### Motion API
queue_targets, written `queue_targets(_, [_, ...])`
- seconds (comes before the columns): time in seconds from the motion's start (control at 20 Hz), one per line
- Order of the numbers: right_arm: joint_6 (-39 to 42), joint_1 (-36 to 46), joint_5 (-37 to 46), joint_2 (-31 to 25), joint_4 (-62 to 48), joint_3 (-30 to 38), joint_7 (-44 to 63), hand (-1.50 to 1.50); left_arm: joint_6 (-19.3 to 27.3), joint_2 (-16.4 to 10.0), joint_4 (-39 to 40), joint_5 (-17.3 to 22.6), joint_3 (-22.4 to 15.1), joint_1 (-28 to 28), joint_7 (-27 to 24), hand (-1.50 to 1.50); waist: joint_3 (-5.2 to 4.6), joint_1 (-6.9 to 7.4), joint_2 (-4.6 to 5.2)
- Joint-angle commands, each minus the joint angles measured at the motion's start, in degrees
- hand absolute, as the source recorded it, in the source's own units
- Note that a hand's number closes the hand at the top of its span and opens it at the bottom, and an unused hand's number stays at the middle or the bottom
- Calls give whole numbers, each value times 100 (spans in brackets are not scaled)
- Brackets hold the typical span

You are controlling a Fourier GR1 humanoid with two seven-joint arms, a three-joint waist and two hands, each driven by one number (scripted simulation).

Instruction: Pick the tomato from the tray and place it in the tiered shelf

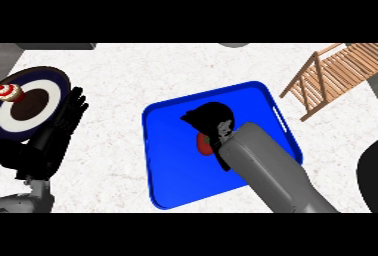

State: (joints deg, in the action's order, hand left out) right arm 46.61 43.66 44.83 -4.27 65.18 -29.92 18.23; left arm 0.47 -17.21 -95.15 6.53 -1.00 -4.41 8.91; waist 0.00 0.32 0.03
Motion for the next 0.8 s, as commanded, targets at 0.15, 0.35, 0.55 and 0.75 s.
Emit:
queue_targets(0.15, [-6,118,396,91,-783,211,-597,-150,-182,71,111,-122,158,-70,-49,0,0,9,4])
queue_targets(0.35, [-28,-229,550,380,-625,226,-410,-150,-131,181,-461,-192,86,229,248,0,1,20,-5])
queue_targets(0.55, [98,-490,638,-293,-310,299,-1095,-150,-85,298,-405,-330,76,113,319,0,1,-16,-6])
queue_targets(0.75, [-772,-146,1081,131,-1454,379,-1344,-150,-345,261,-324,-265,201,241,85,0,1,32,8])
